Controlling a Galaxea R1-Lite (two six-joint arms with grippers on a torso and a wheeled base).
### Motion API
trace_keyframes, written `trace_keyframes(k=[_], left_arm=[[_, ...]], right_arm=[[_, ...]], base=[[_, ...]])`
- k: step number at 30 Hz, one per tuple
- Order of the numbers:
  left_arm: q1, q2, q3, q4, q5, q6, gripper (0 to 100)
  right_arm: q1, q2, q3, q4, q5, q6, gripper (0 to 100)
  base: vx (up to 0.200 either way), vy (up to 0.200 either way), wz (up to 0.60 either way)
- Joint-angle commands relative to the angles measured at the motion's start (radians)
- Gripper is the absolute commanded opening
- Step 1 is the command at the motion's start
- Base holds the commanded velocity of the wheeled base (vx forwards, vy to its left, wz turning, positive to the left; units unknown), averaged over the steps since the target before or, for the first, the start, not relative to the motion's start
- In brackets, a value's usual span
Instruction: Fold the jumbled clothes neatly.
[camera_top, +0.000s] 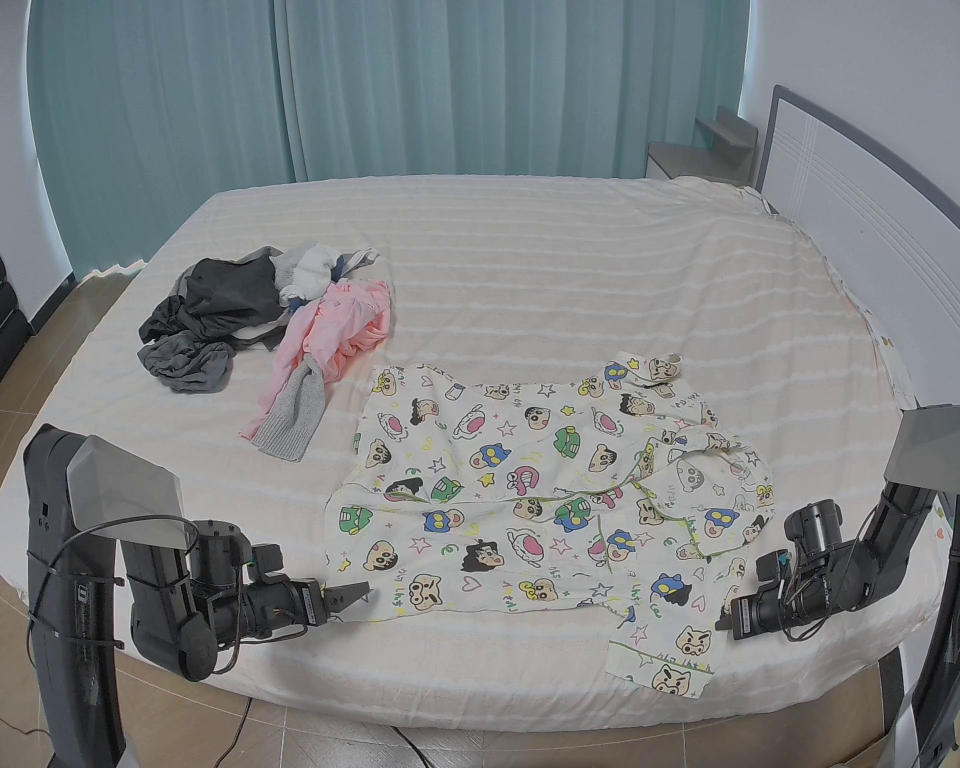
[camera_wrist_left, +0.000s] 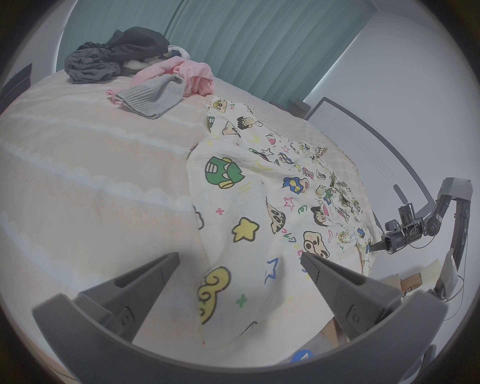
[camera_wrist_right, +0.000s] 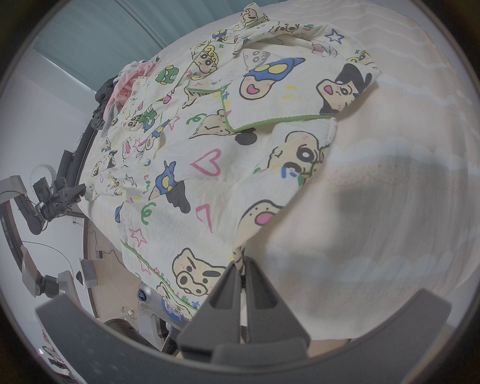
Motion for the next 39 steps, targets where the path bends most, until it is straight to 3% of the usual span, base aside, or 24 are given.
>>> trace_keyframes(k=[1,10,11,25,28,33,39], left_arm=[[-0.023,0.014,-0.041,0.019,0.001,-0.003,100],[-0.098,0.014,-0.104,0.065,0.012,-0.041,100],[-0.100,0.014,-0.115,0.079,0.012,-0.046,0],[-0.089,-0.056,-0.087,0.127,0.015,-0.046,0],[-0.089,-0.079,-0.063,0.125,0.016,-0.046,0],[-0.091,-0.098,-0.047,0.122,0.039,-0.046,0],[-0.098,-0.093,-0.047,0.122,0.065,-0.046,0]], right_arm=[[0.000,-0.001,-0.001,0.000,0.000,0.000,0],[0.000,0.001,-0.001,0.000,0.000,0.001,0],[0.002,0.001,-0.001,0.000,0.002,0.001,0],[-0.003,0.005,-0.009,-0.010,0.006,0.004,0],[-0.010,0.010,-0.009,-0.065,0.008,0.032,0],[-0.013,0.011,-0.003,-0.172,0.003,0.147,0],[-0.035,0.010,0.045,-0.175,0.000,0.129,0]], base=[[0.000,0.000,0.00],[0.000,0.000,0.00],[0.000,0.000,0.00],[0.000,0.000,0.00],[0.000,0.000,0.00],[0.000,0.000,0.00],[0.000,0.000,0.00]])
